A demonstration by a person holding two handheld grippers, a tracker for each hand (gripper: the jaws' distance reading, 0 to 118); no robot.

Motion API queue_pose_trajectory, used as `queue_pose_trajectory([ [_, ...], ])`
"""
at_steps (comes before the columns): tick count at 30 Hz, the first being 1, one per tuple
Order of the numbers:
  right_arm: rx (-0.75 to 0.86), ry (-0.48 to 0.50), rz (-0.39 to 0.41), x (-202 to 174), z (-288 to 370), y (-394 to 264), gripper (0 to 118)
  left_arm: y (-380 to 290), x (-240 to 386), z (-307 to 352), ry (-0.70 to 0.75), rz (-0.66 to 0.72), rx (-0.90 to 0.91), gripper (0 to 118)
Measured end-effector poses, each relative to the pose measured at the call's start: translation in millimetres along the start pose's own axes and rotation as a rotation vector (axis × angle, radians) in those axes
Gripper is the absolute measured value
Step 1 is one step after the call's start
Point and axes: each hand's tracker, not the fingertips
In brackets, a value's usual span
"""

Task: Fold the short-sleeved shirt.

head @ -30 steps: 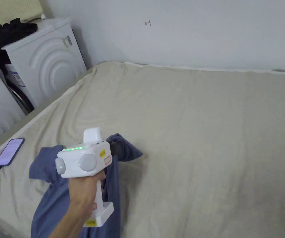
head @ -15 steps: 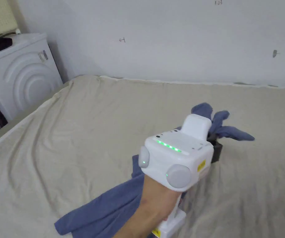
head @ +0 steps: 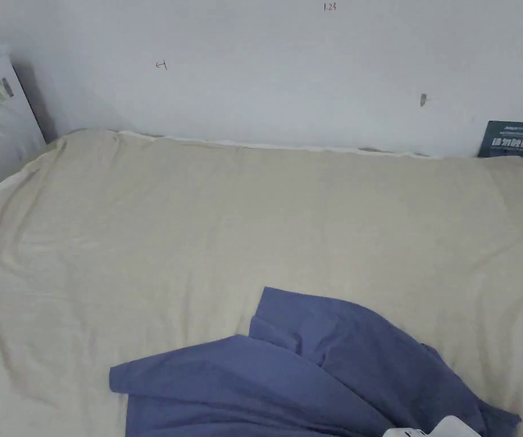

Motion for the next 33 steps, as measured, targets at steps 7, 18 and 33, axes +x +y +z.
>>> queue_pose_trajectory([
  [7,0.032,0.054,-0.01,-13,-1,4,0,2,-47,94,0.141,0.101,0.266,116],
  [18,0.104,0.038,0.061,-58,22,53,0,-54,-102,371,0.75,0.288,0.85,109],
  [33,0.078,0.094,0.066,-81,55,32,0,-159,-219,346,0.615,0.49,0.397,0],
])
